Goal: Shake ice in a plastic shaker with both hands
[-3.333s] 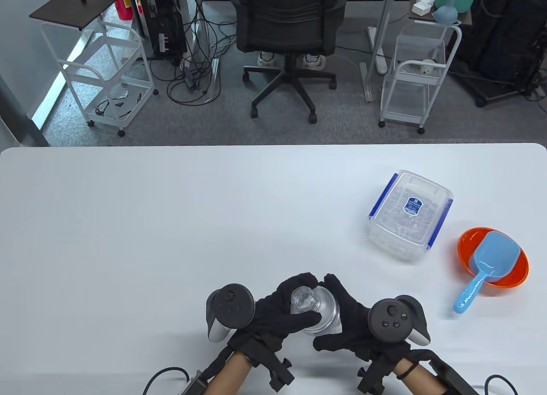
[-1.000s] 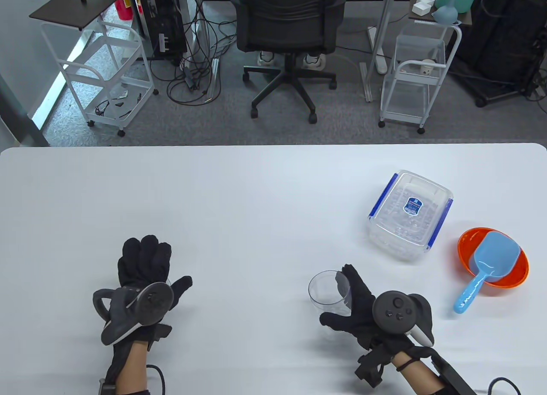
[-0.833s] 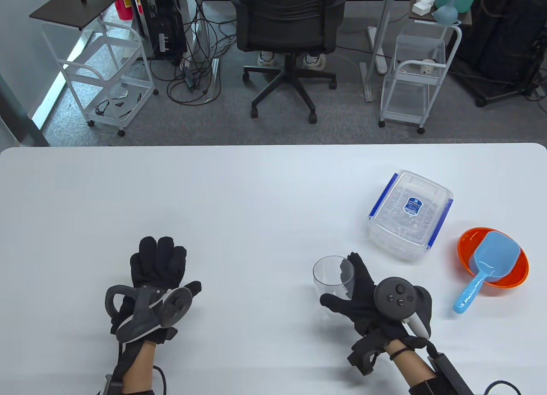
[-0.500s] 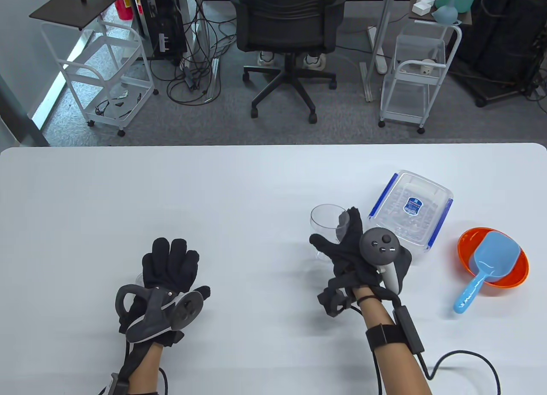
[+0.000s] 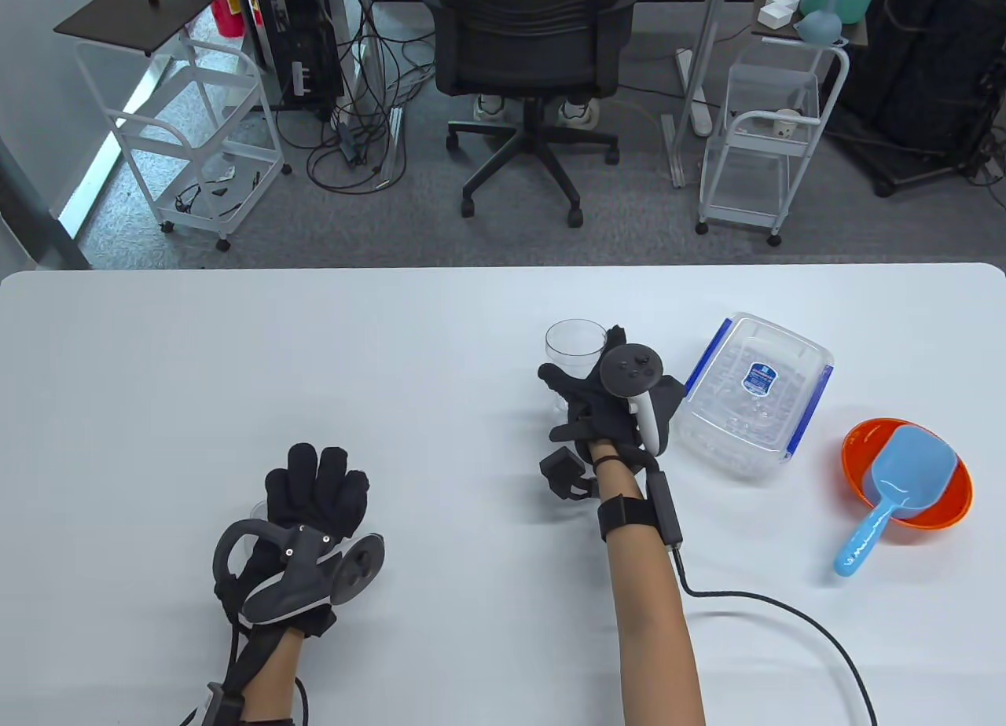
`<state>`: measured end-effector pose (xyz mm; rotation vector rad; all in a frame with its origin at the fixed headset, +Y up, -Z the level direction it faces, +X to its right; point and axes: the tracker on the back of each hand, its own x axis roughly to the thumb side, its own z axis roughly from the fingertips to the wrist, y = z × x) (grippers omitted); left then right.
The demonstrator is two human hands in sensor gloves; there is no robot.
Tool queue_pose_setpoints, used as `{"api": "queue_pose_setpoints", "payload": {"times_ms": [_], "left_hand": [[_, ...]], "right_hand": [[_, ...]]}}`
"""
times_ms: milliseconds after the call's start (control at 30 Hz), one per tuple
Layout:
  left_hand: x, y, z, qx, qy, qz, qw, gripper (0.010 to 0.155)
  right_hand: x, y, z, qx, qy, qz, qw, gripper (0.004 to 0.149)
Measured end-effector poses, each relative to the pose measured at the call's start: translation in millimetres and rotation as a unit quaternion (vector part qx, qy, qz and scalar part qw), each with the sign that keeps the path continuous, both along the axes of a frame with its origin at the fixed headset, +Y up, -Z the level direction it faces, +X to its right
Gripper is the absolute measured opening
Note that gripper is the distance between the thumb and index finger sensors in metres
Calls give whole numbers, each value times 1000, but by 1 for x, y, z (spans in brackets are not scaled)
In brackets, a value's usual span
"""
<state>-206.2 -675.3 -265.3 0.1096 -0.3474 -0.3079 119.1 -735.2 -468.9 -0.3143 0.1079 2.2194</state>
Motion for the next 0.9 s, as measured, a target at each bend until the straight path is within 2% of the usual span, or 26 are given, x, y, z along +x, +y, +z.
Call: {"api": "queue_pose_setpoints", "payload": {"times_ms": [167, 333, 633, 800, 900], "left_hand": [[9, -3, 1, -9, -11, -14, 1000, 82], [9, -8, -2, -27, -10, -20, 999, 83], [5, -11, -4, -39, 17, -44, 998, 86], [0, -10, -4, -45, 29, -34, 998, 94], [-3, -9, -4, -45, 34, -28, 998, 94]], "right_hand": [[-3, -10, -14, -24, 0, -46, 999, 108], [-4, -16, -18, -10, -19, 11, 1000, 109], [-9, -25, -4, 11, -8, 117, 993, 111], [-5, -26, 3, 13, -14, 112, 994, 104], [1, -25, 9, 17, 2, 111, 994, 108]]}}
